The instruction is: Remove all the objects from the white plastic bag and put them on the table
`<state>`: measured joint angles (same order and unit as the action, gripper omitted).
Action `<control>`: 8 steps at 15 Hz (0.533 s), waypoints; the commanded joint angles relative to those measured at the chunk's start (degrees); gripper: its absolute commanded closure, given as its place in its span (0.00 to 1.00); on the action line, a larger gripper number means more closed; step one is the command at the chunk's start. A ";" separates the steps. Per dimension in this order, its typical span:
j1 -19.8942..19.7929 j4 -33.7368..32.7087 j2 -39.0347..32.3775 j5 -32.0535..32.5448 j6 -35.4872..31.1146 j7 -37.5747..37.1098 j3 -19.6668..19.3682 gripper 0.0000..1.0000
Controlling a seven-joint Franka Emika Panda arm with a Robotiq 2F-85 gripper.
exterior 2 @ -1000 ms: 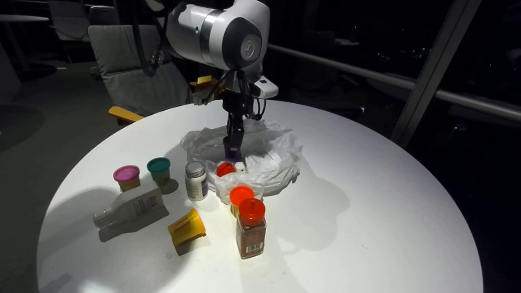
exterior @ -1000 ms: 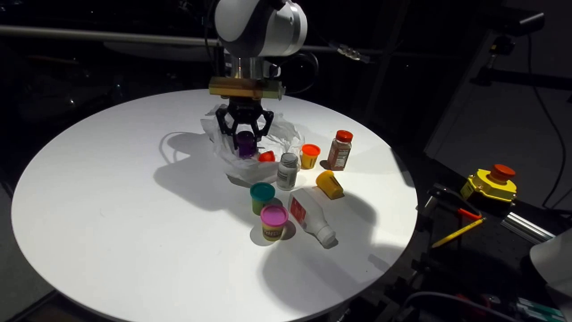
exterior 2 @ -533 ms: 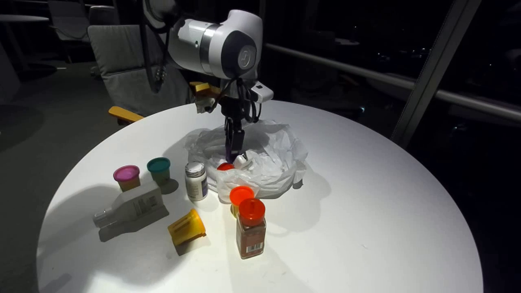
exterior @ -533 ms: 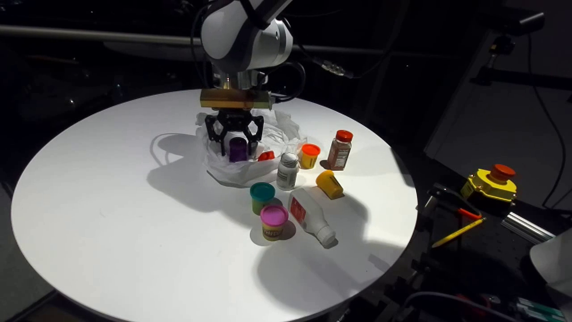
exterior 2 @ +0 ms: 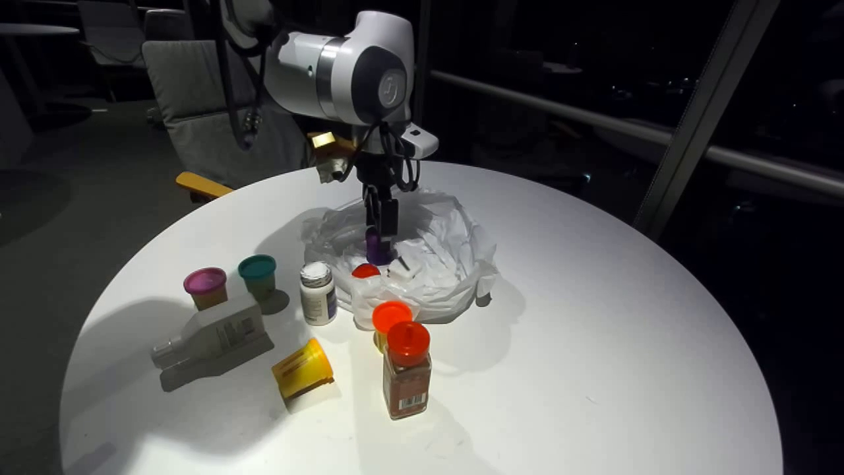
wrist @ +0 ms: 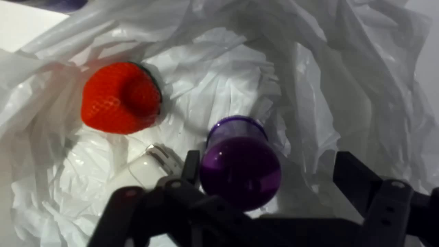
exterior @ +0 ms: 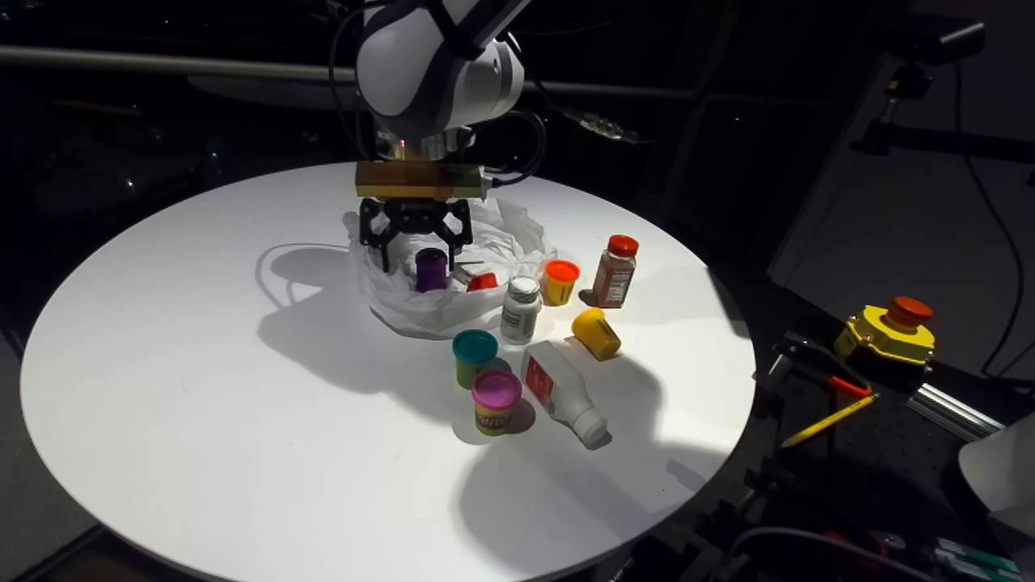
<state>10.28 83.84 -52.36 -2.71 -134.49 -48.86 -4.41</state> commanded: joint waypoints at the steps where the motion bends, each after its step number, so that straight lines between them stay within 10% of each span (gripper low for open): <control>1: 0.82 3.00 2.65 0.21 -4.32 -0.86 -1.32 0.00; 8: 0.85 8.72 5.76 -1.53 -8.62 -5.16 -1.59 0.00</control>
<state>10.28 88.01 -49.92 -3.07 -140.97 -51.84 -5.45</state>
